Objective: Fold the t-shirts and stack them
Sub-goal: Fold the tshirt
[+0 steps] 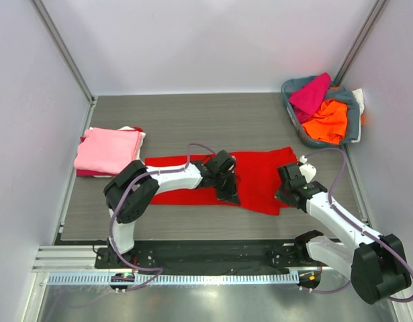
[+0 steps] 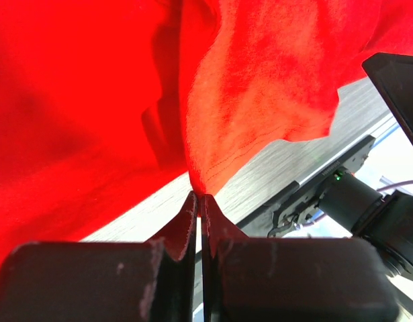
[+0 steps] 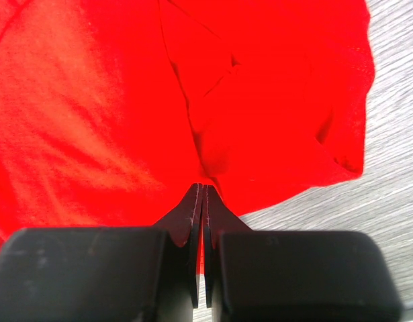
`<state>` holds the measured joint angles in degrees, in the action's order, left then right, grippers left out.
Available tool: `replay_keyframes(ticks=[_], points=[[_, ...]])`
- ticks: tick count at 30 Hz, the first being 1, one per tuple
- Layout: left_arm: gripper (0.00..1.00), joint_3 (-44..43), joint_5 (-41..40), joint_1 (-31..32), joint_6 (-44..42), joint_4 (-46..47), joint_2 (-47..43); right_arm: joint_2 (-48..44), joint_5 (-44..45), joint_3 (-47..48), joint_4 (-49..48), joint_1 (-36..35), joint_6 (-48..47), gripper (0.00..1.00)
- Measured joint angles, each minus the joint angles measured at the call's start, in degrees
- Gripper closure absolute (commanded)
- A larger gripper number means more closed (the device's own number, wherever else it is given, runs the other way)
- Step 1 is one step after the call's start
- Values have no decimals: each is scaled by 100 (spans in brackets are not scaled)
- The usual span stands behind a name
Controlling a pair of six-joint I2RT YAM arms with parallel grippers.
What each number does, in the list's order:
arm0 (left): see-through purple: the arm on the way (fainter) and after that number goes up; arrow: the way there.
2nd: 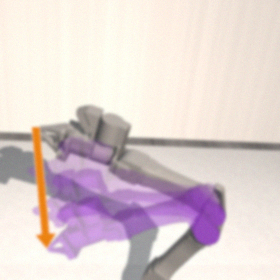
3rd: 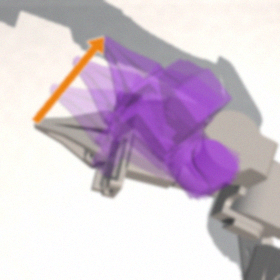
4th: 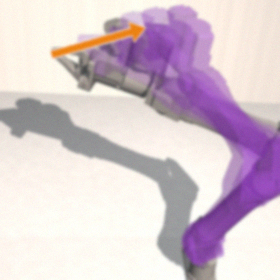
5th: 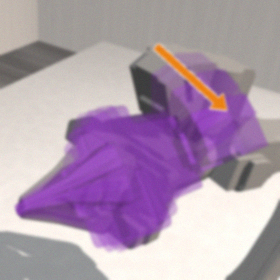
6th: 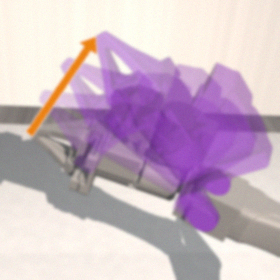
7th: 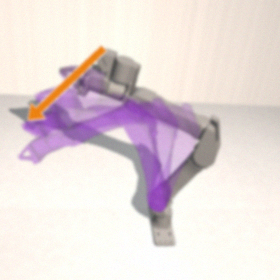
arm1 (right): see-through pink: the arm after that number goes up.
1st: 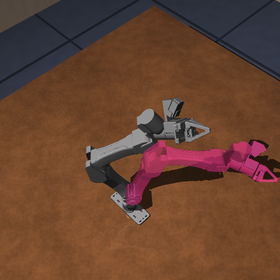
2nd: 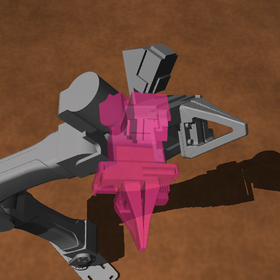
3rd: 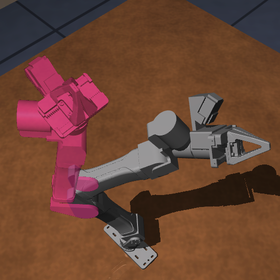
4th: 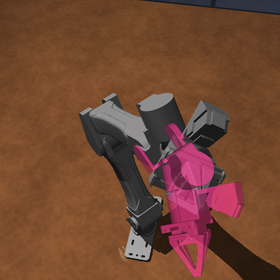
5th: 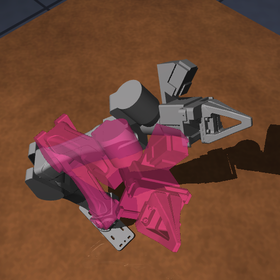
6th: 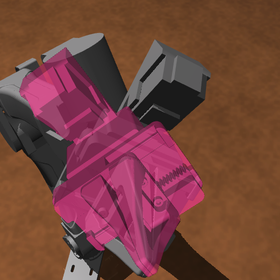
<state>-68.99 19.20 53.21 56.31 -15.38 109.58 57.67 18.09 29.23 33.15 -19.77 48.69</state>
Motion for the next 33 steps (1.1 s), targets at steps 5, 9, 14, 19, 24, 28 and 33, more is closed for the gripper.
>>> replay_keyframes(ticks=[5, 9, 14, 19, 24, 28, 33], points=[[100, 90, 221, -127, -7, 0, -37, -42, -24, -26, -15, 0, 59, 94], [99, 120, 299, -188, -61, -61, -59, -81, -22, -33, -20, 0, 87, 94], [76, 170, 393, -197, -144, -83, -59, -79, -17, -33, -20, 0, 105, 94], [63, 363, 426, -197, -155, -131, -186, -79, -15, -28, -20, 0, 103, 96], [67, 428, 118, -203, -348, -494, -776, -76, -15, 37, -17, 0, 101, 99], [72, 256, -245, -321, -645, -933, -1259, -52, -15, 179, -22, 0, 96, 99], [91, 234, -529, -966, -1029, -1318, -1676, 33, -50, 302, -68, 0, 96, 99]])
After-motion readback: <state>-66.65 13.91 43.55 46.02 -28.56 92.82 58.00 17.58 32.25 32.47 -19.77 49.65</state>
